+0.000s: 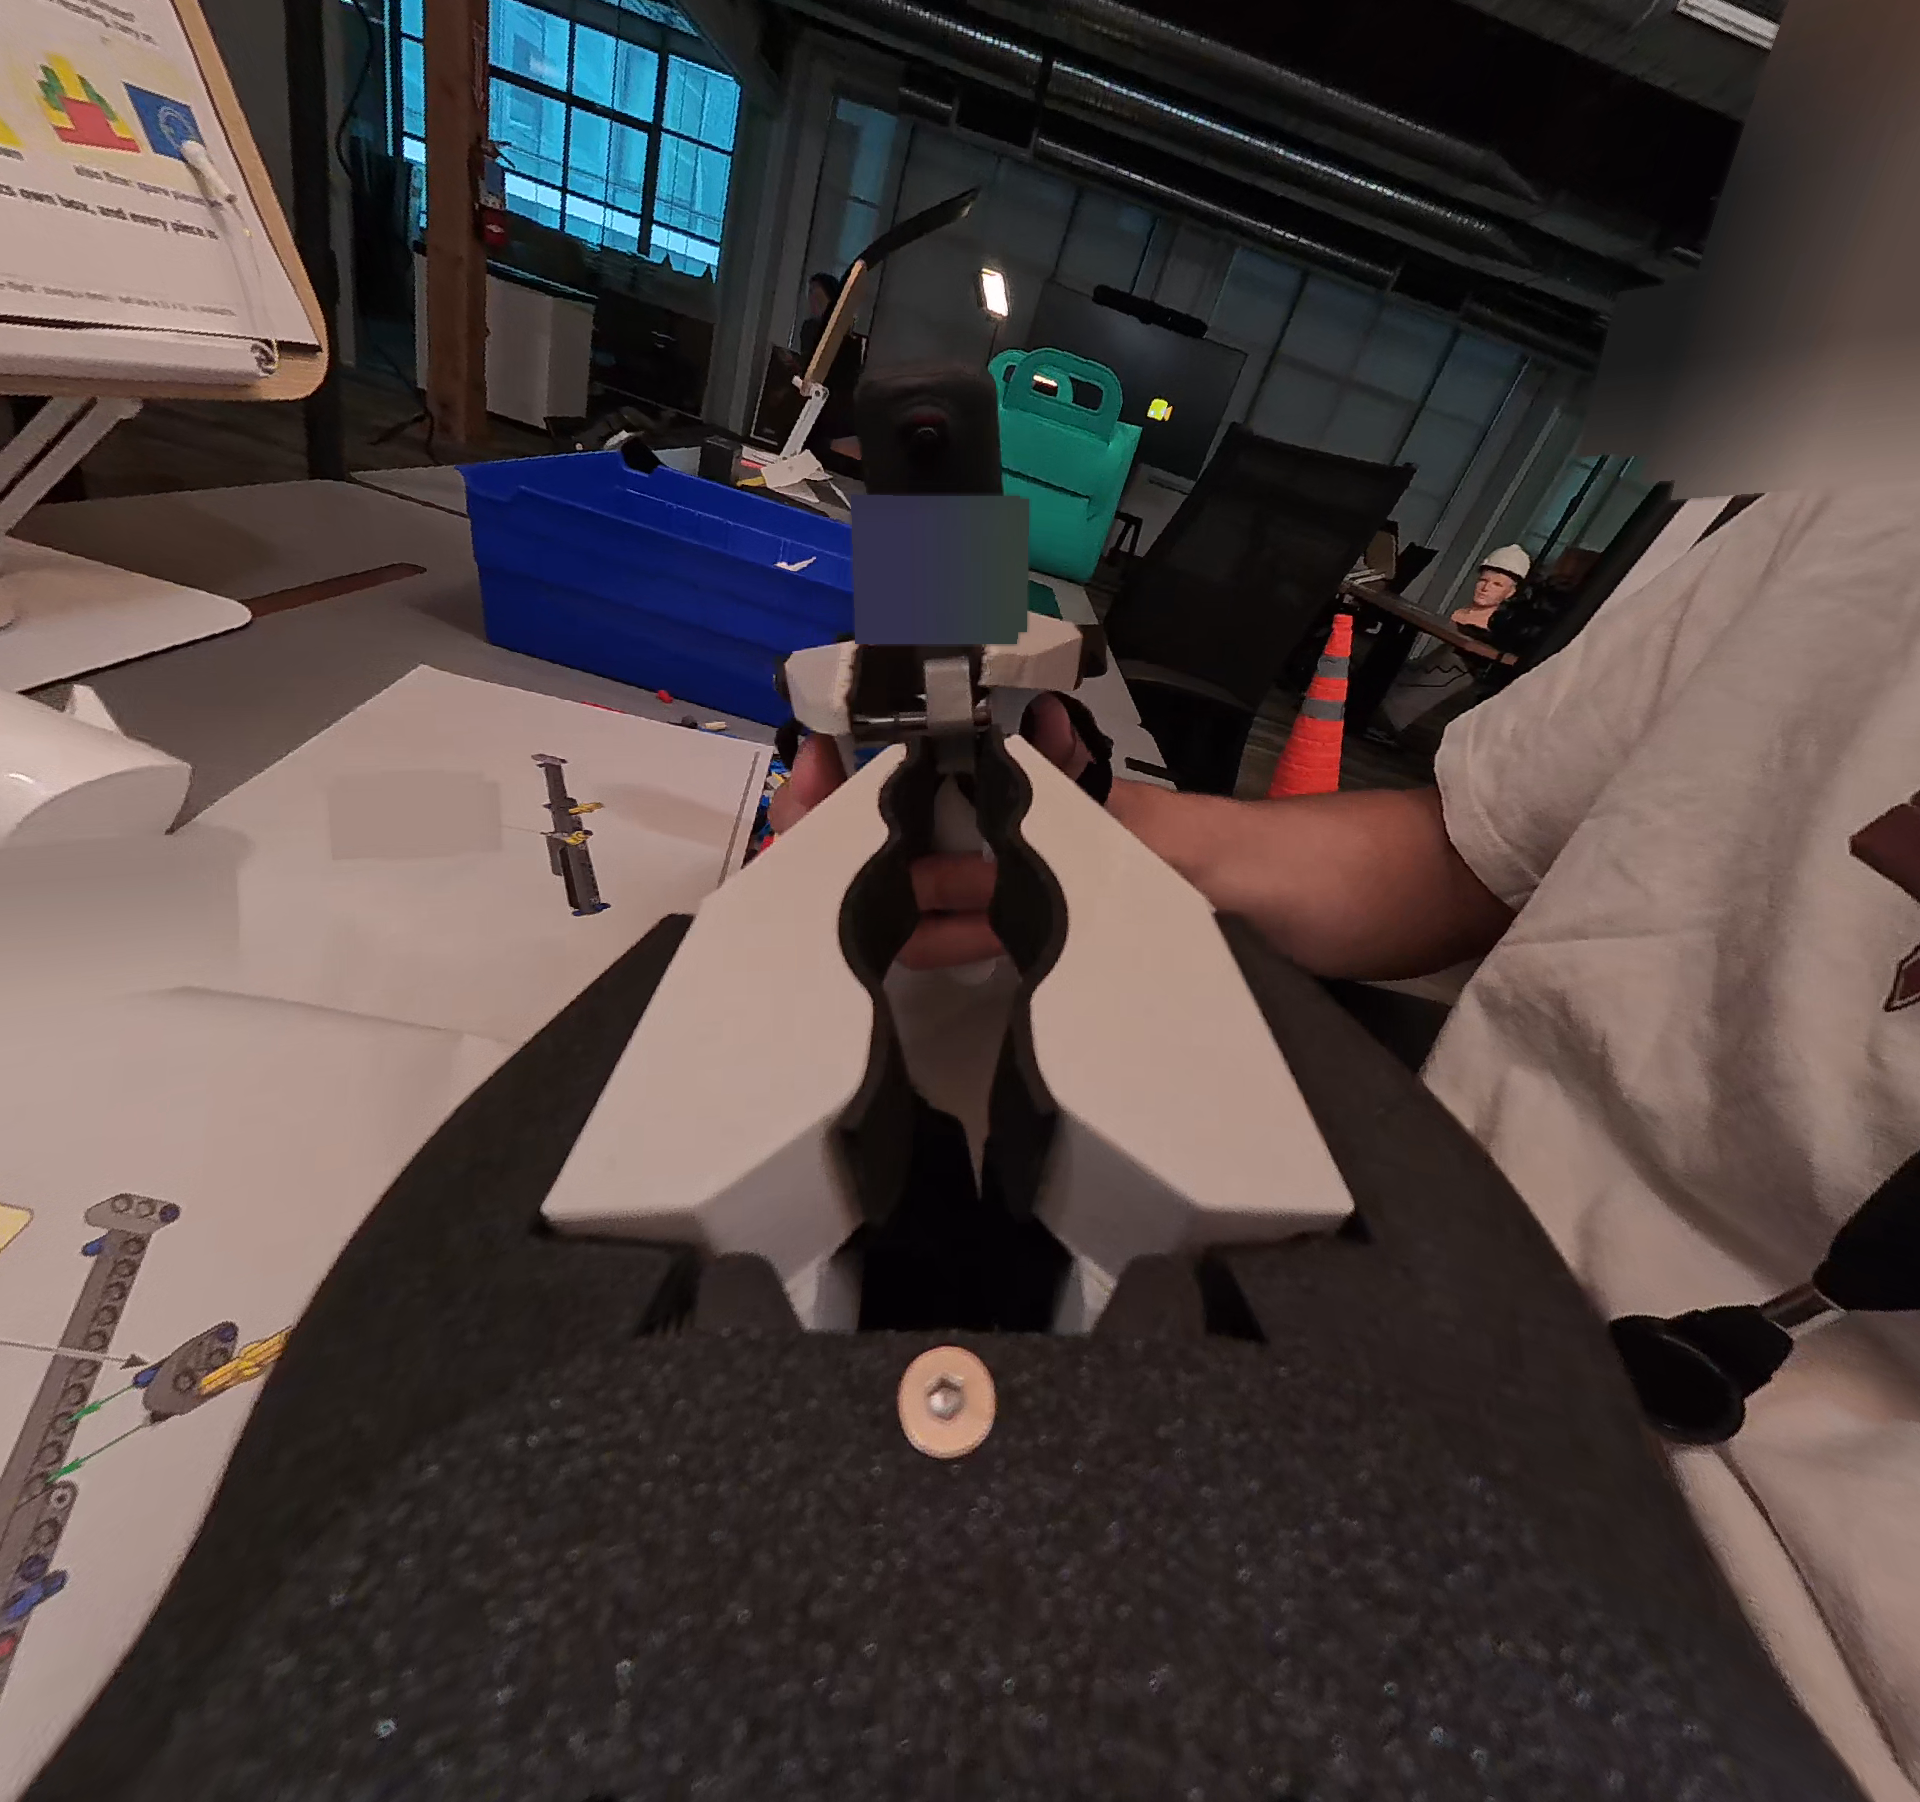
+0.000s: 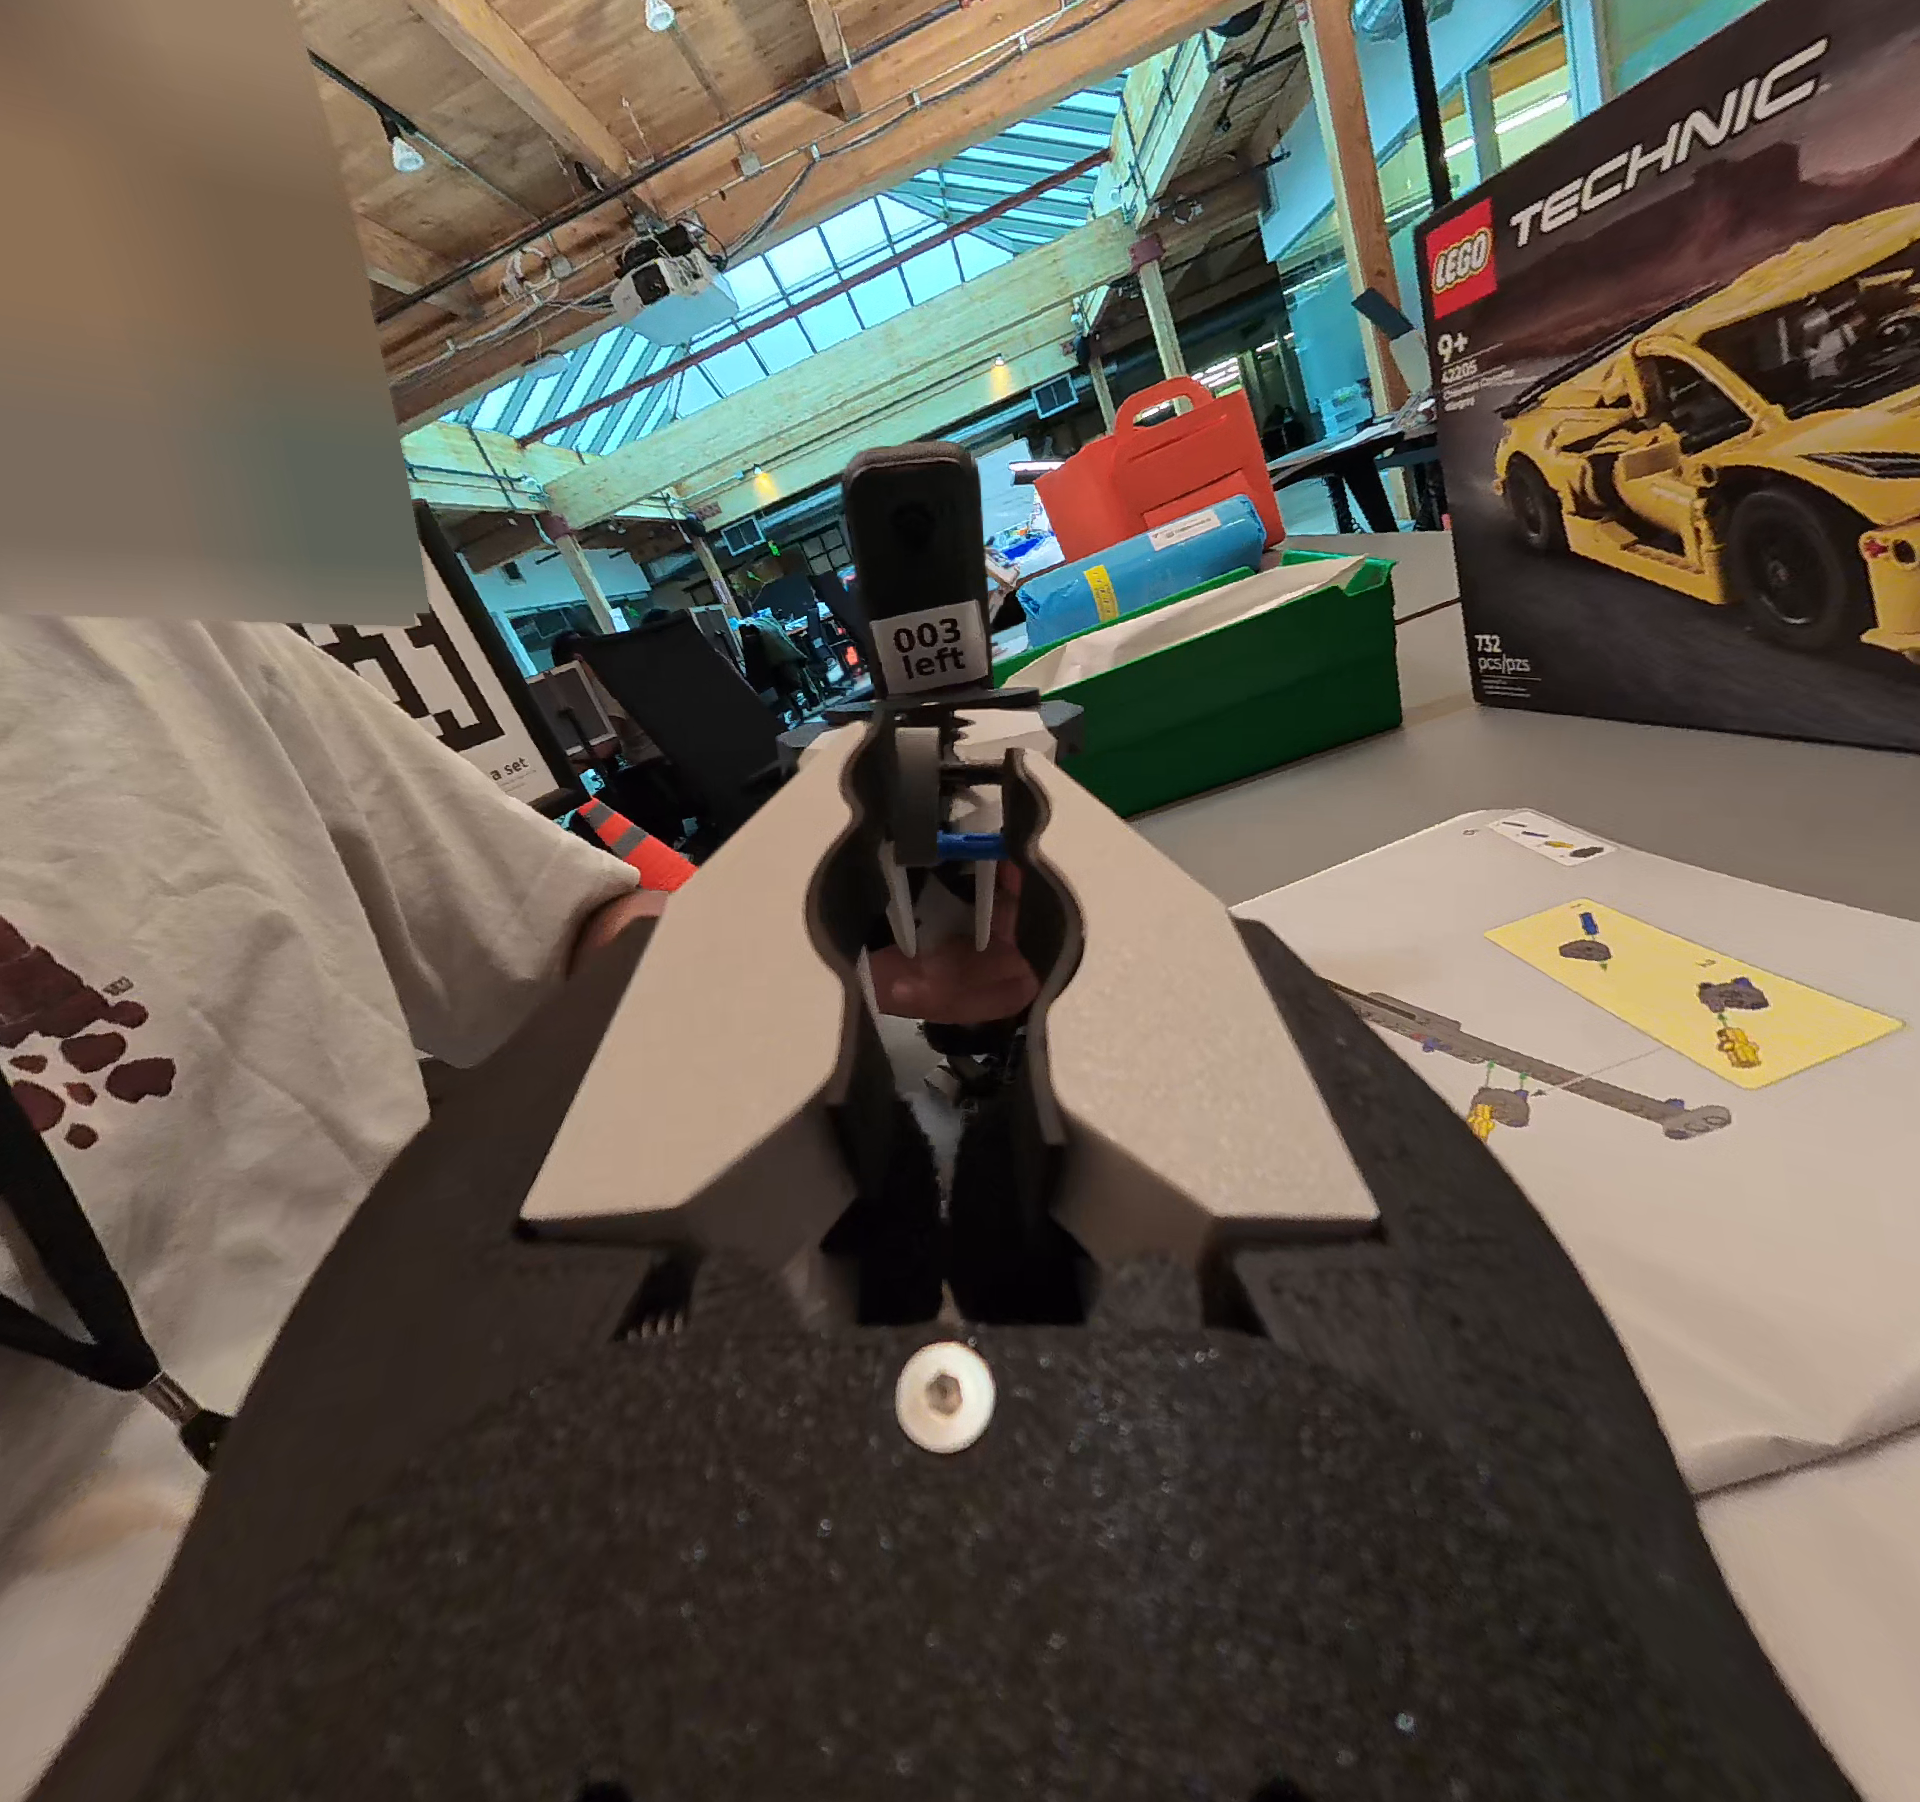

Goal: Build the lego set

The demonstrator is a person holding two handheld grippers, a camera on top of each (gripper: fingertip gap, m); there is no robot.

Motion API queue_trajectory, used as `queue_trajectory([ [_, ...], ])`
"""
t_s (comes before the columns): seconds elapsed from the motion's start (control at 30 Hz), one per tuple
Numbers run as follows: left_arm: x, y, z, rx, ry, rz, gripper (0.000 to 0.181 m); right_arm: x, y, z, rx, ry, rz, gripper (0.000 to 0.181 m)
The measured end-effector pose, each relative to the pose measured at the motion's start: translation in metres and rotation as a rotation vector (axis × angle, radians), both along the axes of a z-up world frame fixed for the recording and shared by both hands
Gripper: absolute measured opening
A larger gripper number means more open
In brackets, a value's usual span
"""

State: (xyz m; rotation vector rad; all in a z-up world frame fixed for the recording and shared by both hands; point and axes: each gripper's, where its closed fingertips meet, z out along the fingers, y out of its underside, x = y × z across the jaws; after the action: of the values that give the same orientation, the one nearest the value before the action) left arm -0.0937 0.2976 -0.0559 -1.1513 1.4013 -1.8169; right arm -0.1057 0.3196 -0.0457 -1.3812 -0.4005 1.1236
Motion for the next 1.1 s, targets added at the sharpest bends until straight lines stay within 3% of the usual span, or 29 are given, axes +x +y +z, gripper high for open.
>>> queue_trajectory([
  [0.67,0.0004,0.0018,-0.0010,0.010,0.001,0.009,0.006,-0.0008,0.0010,-0.0004,-0.040,0.049,0.026,0.020],
  [1.1,0.0024,0.0038,-0.0052,-0.045,0.035,-0.001,0.006,0.0009,0.0039,-0.0072,-0.002,-0.047,-0.043,0.017],
])
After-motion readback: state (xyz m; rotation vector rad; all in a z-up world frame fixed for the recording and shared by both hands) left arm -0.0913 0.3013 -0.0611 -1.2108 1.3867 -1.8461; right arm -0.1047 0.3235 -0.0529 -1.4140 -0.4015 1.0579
